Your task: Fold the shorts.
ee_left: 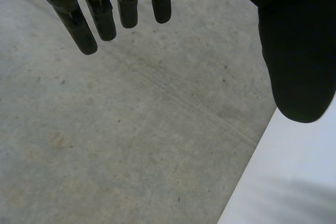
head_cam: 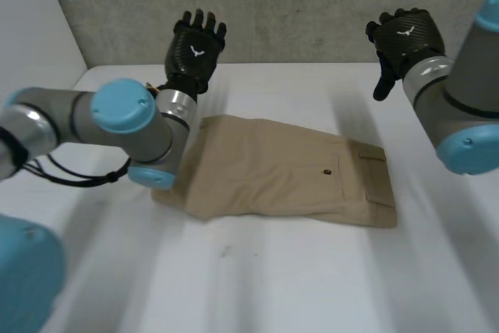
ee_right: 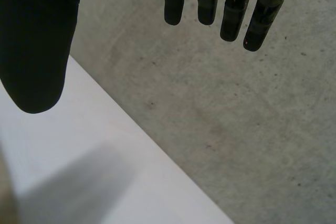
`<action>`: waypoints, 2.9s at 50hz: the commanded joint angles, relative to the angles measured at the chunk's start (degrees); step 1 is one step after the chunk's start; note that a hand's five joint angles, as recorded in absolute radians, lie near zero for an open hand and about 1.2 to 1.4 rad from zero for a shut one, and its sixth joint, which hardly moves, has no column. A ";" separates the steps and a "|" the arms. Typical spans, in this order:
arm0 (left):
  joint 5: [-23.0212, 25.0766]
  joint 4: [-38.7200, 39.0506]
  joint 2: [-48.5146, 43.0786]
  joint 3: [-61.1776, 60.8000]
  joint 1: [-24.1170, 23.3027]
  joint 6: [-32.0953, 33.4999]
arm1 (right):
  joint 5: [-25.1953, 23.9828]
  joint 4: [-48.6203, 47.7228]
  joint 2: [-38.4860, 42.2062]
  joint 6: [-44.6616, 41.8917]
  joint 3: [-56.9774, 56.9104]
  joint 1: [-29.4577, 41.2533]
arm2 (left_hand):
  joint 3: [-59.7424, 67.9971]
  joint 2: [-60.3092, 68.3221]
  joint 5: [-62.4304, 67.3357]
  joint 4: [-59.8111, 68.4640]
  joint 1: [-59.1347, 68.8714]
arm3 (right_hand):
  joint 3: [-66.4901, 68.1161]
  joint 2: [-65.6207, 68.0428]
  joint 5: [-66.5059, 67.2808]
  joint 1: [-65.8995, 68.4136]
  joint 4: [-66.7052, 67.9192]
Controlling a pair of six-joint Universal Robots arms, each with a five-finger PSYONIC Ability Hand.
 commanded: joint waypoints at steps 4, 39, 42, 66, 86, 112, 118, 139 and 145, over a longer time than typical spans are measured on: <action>-2.66 -11.24 19.04 -20.97 -0.13 -10.70 | -4.47 5.52 -11.14 2.86 19.34 -0.20 | -2.00 -1.42 -2.58 -1.74 -1.13 | -2.21 -2.95 -4.23 -1.59 -3.33; -2.40 -23.13 42.52 -52.01 5.67 -28.20 | -13.62 -11.95 -4.39 4.97 41.61 -9.25 | -2.00 -1.42 -2.58 -1.74 -1.13 | 67.67 66.93 65.65 68.29 66.55; -2.31 -23.04 42.52 -52.18 5.67 -28.20 | -13.01 -13.19 -4.39 4.62 41.52 -9.34 | -2.00 -1.42 -2.58 -1.74 -1.13 | 67.79 67.05 65.77 68.41 66.67; -2.57 -23.30 47.71 -54.12 6.38 -28.38 | -13.18 9.83 -10.28 -15.16 18.06 -12.17 | -2.00 -1.42 -2.58 -1.74 -1.13 | 67.79 67.05 65.77 68.41 66.67; -2.49 -22.95 47.62 -53.68 5.76 -28.38 | -21.45 9.57 7.83 -16.75 10.32 21.42 | -2.00 -1.42 -2.58 -1.74 -1.13 | 6.97 6.24 4.95 7.60 5.86; -2.40 -29.09 7.91 -8.69 -11.90 -30.04 | -10.12 11.41 2.36 11.14 9.79 4.73 | 0.57 1.15 -0.01 0.83 1.44 | -2.21 -2.95 -4.23 -1.59 -3.33; -3.01 -33.58 0.25 -6.13 -11.82 -30.13 | -9.84 11.42 7.29 9.54 9.79 4.37 | 1.07 1.65 0.49 1.34 1.94 | -2.21 -2.95 -4.23 -1.59 -3.33; -9.87 -36.75 24.81 -12.98 -11.56 -29.69 | -7.66 9.23 -6.56 11.62 4.17 4.28 | -0.95 -0.37 -1.53 -0.68 -0.07 | -2.21 -2.95 -4.23 -1.59 -3.33; -10.13 -39.54 40.45 -14.13 -5.09 -29.96 | 0.87 6.23 -15.89 19.02 4.34 4.19 | 1.72 2.31 1.14 1.99 2.60 | -2.21 -2.95 -4.23 -1.59 -3.33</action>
